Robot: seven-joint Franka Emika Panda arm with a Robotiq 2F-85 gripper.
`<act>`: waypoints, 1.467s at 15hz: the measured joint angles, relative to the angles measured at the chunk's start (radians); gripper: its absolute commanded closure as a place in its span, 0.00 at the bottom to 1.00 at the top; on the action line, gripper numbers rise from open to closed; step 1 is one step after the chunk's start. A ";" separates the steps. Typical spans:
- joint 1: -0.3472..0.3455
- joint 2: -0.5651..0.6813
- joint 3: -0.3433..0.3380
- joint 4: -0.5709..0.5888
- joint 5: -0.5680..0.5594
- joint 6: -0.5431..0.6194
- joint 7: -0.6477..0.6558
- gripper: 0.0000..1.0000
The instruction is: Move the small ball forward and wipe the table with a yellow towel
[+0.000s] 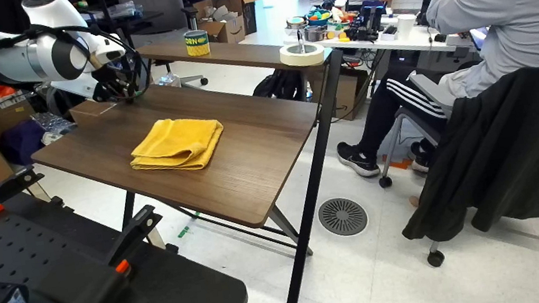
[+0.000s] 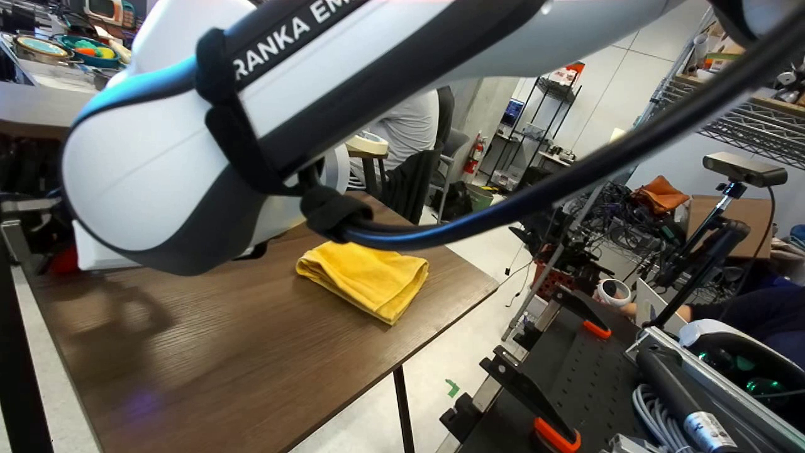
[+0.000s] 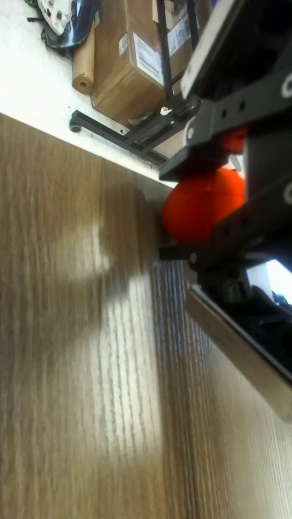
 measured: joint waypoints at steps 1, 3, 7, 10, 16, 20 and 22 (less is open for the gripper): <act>-0.001 0.000 0.000 0.001 0.000 0.000 0.000 0.92; -0.009 0.000 0.000 0.001 0.000 0.000 0.000 0.94; -0.068 -0.013 0.020 -0.025 0.002 0.021 -0.002 0.95; -0.140 -0.069 0.046 -0.119 0.002 0.098 -0.011 0.95; -0.230 -0.275 -0.056 -0.402 0.056 0.157 -0.021 0.95; -0.199 -0.366 -0.283 -0.589 0.101 0.177 0.004 0.95; -0.153 -0.369 -0.390 -0.663 0.123 0.174 0.045 0.95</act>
